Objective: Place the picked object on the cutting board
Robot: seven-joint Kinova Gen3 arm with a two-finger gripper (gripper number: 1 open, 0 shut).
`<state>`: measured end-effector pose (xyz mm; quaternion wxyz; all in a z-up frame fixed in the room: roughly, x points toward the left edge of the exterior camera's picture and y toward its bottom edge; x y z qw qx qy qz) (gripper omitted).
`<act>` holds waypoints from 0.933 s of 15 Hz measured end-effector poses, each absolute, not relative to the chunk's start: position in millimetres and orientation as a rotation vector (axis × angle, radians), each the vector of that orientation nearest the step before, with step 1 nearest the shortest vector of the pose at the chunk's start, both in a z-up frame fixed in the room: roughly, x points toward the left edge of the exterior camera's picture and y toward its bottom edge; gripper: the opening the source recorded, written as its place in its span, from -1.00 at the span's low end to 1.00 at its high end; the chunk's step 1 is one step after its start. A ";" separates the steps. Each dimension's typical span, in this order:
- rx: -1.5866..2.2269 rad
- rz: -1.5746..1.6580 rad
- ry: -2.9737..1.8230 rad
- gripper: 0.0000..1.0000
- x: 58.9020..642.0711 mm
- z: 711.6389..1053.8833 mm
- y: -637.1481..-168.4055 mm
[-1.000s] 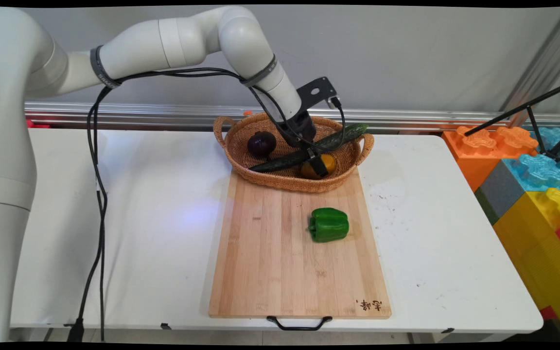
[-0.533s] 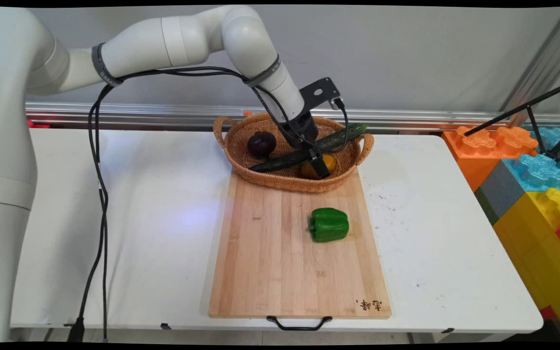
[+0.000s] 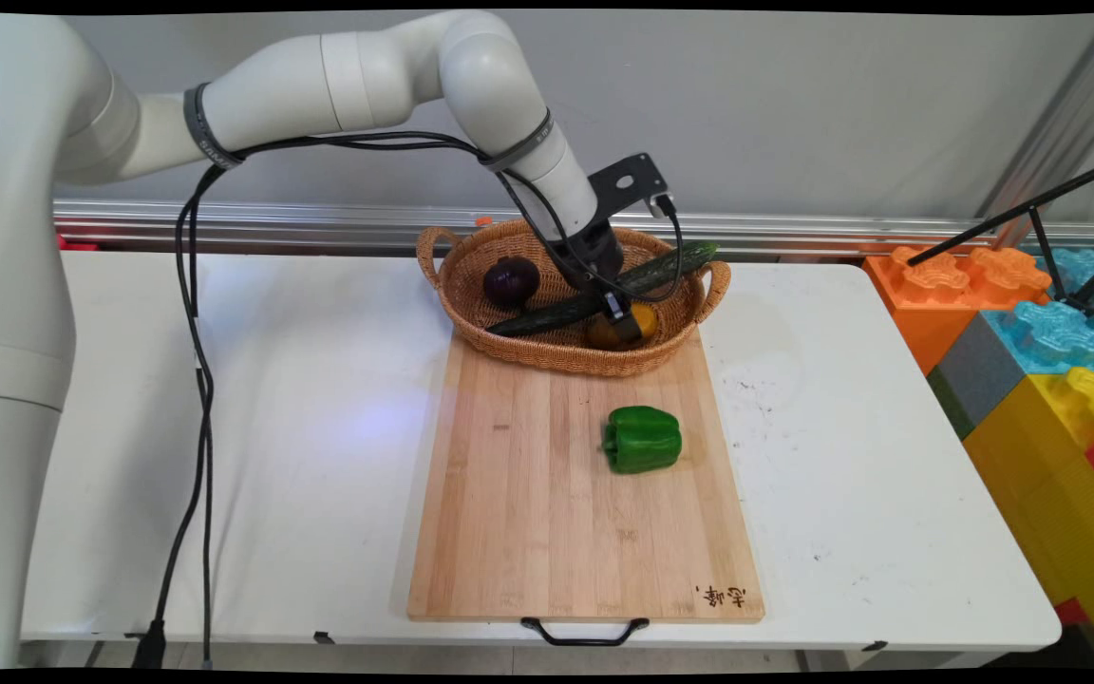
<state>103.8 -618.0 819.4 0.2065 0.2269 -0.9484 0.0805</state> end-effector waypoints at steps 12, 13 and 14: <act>0.599 0.275 -2.601 -1.00 117.3 839.9 -608.0; 0.598 0.277 -2.586 -1.00 120.3 847.5 -603.6; 0.599 0.278 -2.567 -1.00 124.3 857.0 -598.0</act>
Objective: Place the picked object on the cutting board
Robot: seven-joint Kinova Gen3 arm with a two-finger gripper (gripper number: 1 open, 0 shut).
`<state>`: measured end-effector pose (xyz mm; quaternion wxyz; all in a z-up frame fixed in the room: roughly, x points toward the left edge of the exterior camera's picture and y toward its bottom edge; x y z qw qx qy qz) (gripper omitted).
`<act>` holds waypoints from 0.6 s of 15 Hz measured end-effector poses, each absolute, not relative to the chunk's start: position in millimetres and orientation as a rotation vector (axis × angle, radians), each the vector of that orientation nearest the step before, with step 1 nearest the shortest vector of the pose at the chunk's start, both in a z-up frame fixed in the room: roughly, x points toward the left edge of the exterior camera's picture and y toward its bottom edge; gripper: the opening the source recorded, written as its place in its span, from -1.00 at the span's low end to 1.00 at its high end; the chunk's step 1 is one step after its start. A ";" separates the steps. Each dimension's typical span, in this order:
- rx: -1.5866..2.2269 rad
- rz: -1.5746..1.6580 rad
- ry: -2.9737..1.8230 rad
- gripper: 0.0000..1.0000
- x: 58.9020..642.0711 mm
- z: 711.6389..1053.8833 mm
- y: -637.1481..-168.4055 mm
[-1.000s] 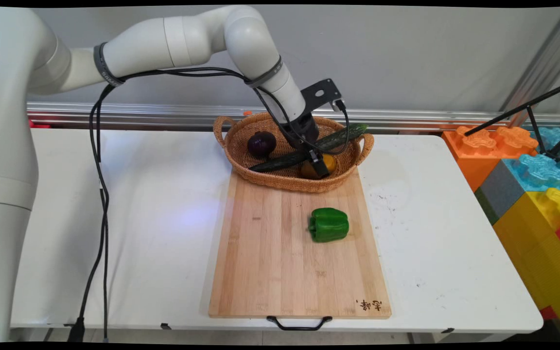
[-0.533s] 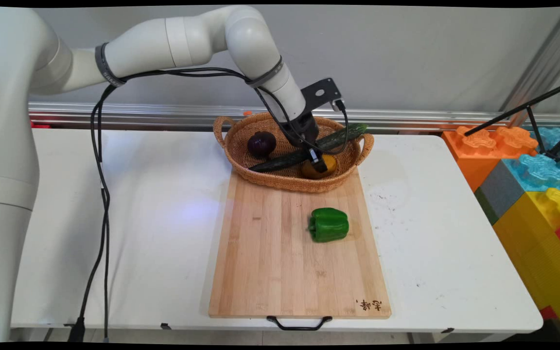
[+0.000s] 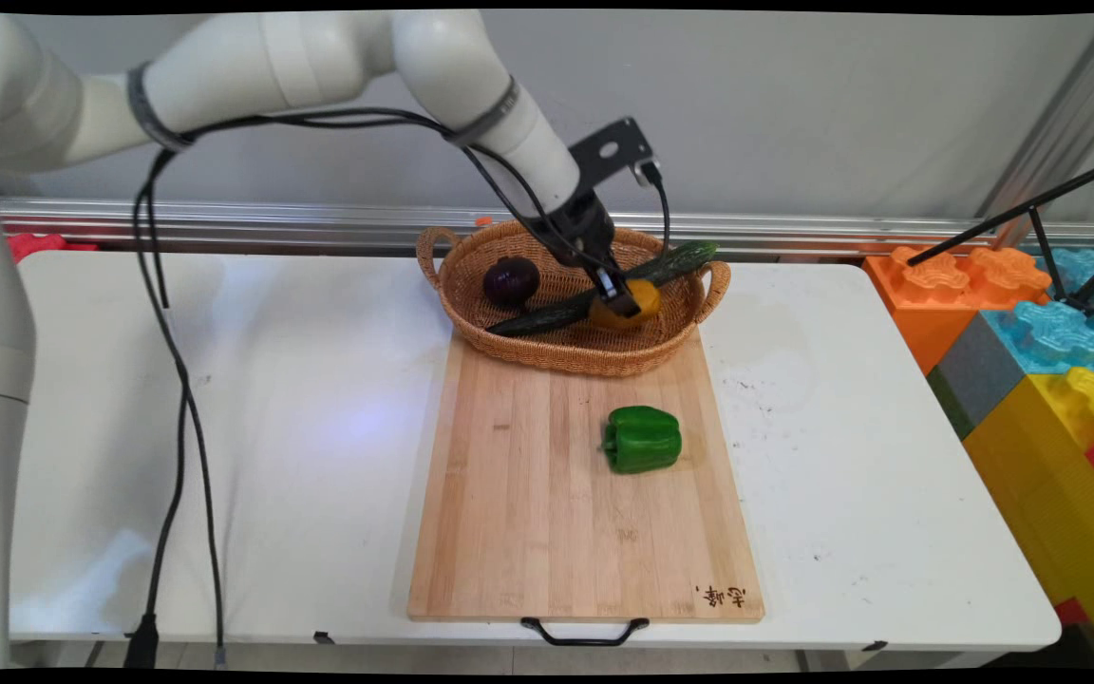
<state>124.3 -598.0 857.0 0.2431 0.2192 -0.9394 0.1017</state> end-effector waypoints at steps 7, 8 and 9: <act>0.704 0.072 -2.457 -1.00 161.0 923.5 -516.3; 0.732 0.003 -2.448 -1.00 165.0 928.6 -493.5; 0.758 -0.050 -2.440 -1.00 165.9 928.4 -474.5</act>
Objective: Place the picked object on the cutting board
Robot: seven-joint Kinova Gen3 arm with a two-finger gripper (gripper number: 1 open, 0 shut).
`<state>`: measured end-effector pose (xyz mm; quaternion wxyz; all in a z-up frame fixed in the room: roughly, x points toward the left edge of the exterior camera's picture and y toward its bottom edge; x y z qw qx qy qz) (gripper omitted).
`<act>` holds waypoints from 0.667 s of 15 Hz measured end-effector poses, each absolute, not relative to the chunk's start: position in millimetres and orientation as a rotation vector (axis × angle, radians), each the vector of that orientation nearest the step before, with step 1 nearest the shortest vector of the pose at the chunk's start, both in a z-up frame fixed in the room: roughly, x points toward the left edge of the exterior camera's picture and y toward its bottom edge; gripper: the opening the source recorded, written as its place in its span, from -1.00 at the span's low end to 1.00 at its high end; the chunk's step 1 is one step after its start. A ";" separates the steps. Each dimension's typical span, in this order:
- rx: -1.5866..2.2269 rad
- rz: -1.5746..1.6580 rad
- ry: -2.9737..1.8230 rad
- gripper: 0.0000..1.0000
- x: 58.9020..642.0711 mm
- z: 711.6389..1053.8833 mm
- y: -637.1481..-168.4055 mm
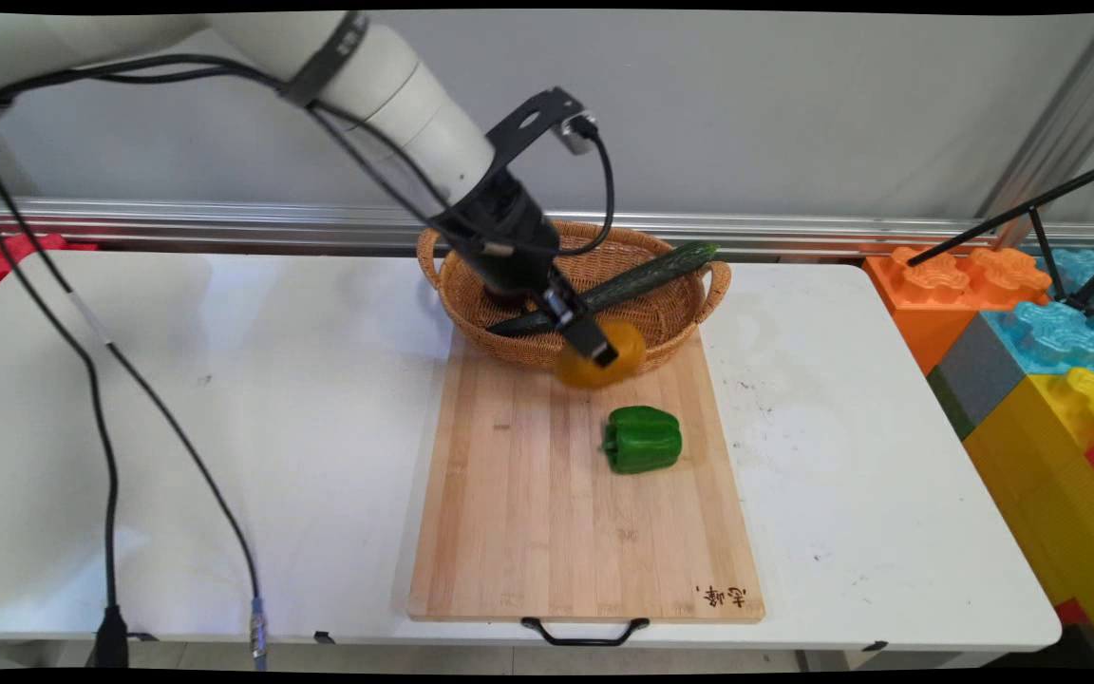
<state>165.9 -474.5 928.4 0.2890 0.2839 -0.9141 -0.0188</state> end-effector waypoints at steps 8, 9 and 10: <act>0.821 -0.217 -2.433 -1.00 140.3 859.7 -401.8; 0.813 -0.225 -2.426 -1.00 131.4 838.7 -395.6; 0.809 -0.226 -2.423 -1.00 127.1 829.6 -393.7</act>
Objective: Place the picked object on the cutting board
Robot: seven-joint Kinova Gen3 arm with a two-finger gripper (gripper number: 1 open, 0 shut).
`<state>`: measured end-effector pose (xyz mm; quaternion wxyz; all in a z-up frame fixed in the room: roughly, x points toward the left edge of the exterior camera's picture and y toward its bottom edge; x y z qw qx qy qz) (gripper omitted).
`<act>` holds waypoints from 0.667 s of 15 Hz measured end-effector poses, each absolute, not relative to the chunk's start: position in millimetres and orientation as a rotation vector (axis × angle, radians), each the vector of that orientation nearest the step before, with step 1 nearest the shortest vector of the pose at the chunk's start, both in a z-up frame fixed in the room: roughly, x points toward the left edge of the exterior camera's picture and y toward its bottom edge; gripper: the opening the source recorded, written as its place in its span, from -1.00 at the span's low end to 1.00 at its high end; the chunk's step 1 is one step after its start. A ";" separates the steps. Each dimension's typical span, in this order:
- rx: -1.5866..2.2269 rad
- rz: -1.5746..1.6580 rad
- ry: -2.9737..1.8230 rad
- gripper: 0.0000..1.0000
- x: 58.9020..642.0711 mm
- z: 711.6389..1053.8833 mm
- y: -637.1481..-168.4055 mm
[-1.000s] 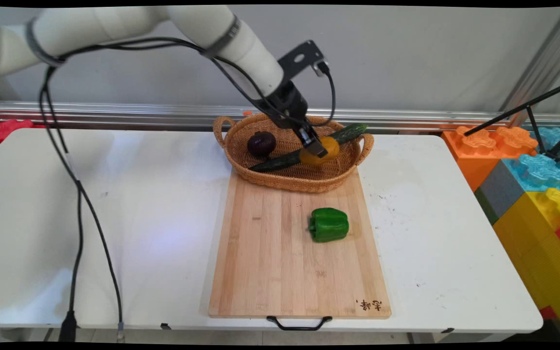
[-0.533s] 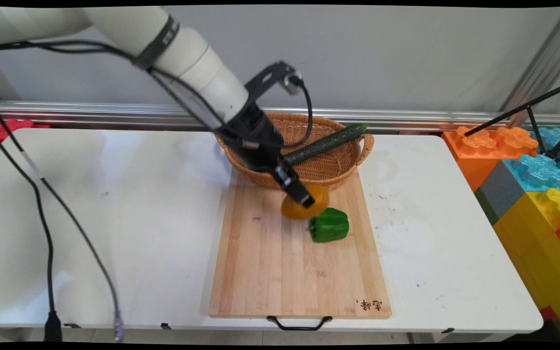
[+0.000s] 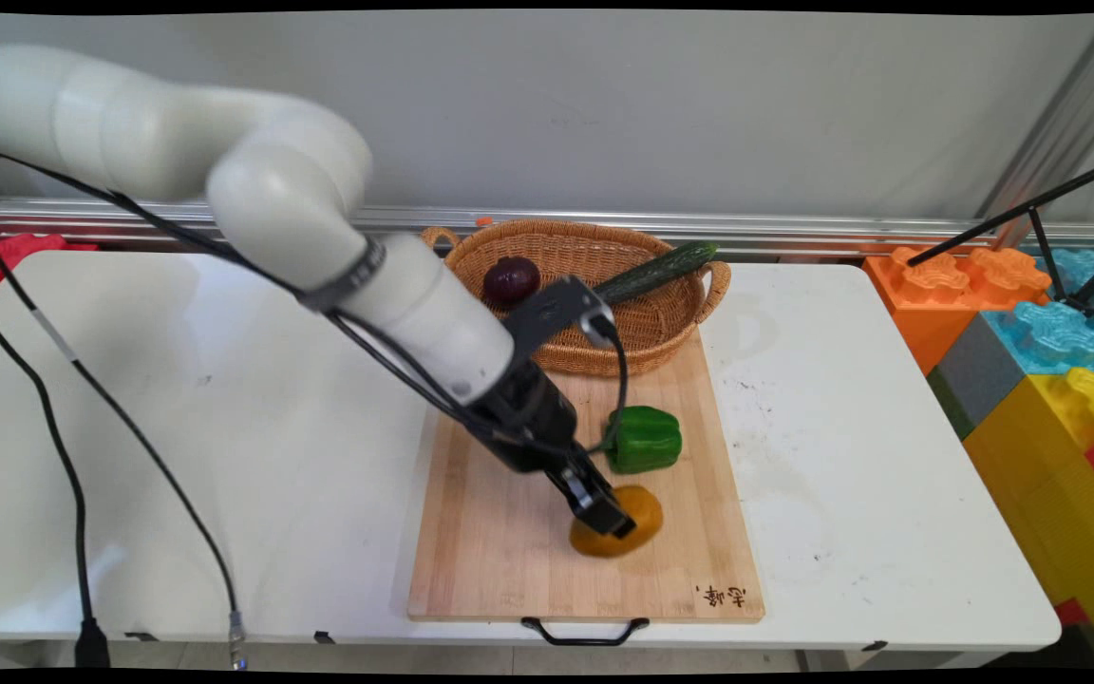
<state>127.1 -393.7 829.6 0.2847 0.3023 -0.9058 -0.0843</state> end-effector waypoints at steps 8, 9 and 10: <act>0.754 -0.154 -2.427 1.00 98.4 784.9 -397.6; 0.749 -0.145 -2.429 1.00 95.9 785.1 -399.0; 0.741 -0.134 -2.432 1.00 93.1 787.9 -400.8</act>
